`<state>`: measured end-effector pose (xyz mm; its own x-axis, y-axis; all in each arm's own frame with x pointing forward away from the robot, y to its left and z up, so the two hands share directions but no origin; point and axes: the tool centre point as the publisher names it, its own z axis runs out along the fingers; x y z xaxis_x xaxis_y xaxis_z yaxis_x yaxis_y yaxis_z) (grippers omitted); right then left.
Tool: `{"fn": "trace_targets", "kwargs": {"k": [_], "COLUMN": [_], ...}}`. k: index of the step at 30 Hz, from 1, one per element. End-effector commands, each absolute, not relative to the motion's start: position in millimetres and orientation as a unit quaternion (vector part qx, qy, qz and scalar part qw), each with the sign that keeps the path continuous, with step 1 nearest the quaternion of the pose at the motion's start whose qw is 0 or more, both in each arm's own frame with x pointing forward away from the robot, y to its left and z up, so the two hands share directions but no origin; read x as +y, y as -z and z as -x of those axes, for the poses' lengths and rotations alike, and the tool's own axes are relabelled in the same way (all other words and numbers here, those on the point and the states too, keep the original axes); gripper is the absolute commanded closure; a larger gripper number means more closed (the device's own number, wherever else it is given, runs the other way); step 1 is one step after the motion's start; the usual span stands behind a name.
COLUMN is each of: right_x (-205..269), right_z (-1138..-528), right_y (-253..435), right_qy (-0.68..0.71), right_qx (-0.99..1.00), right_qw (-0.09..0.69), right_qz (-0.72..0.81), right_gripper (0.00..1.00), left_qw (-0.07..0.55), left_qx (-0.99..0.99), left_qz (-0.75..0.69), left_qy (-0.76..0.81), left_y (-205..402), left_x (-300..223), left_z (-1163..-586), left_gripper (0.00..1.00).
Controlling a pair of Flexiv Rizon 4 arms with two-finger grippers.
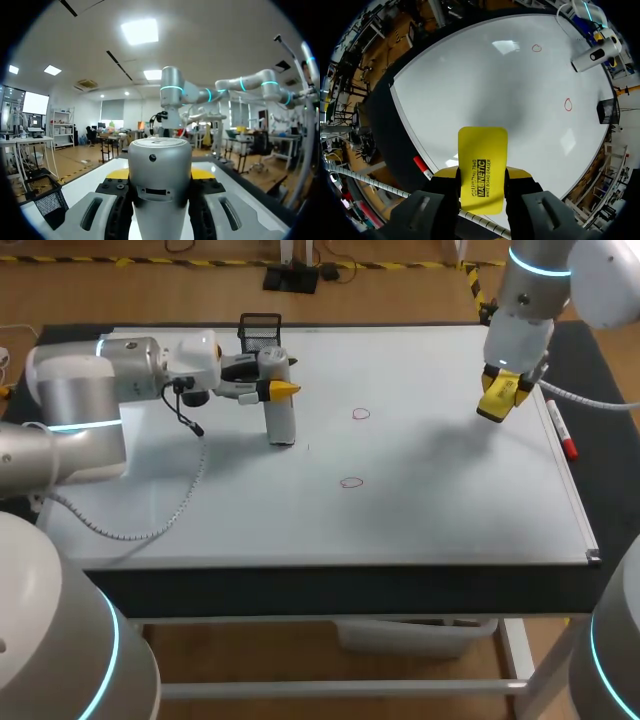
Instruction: Pick up the inspection probe, press it on each red-marked spot on the whiteboard one by one, put down the probe, pick up the eraser, and wipe off all the red marks.
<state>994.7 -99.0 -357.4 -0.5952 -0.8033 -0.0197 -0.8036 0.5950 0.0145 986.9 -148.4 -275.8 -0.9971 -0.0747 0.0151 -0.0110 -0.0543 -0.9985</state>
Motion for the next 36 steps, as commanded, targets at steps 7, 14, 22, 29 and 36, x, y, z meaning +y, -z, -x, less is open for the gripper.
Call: {"fn": "trace_targets", "kwargs": {"k": [7, 14, 22, 29, 36], "right_x": [-99.8, -99.8, -99.8, -99.8, -99.8], "right_z": [-994.9, -994.9, -994.9, -994.9, -994.9], "right_y": [356.6, 356.6, 356.6, 356.6, 356.6], "right_qy": [-0.009, -0.009, -0.009, -0.009, -0.009], "right_qx": [0.893, 0.893, 0.893, 0.893, 0.893], "right_qw": [0.005, 0.005, 0.005, 0.005, 0.005], "right_qz": [0.451, 0.451, 0.451, 0.451, 0.451], "right_gripper": [1.00, 1.00, 1.00, 1.00, 1.00], "left_qw": [0.039, 0.057, 0.083, 0.100, 0.116], "left_qx": [0.688, 0.689, 0.684, 0.685, 0.686], "left_qz": [0.031, 0.034, 0.055, 0.070, 0.083], "left_qy": [0.724, 0.722, 0.723, 0.718, 0.713], "left_y": [251.2, 236.7, 229.8, 227.6, 226.2], "left_x": [-132.5, -106.0, -65.3, -31.2, 0.4], "left_z": [-987.6, -995.7, -1001.5, -1006.8, -1013.1], "left_gripper": [1.00, 1.00, 1.00, 1.00, 1.00]}}
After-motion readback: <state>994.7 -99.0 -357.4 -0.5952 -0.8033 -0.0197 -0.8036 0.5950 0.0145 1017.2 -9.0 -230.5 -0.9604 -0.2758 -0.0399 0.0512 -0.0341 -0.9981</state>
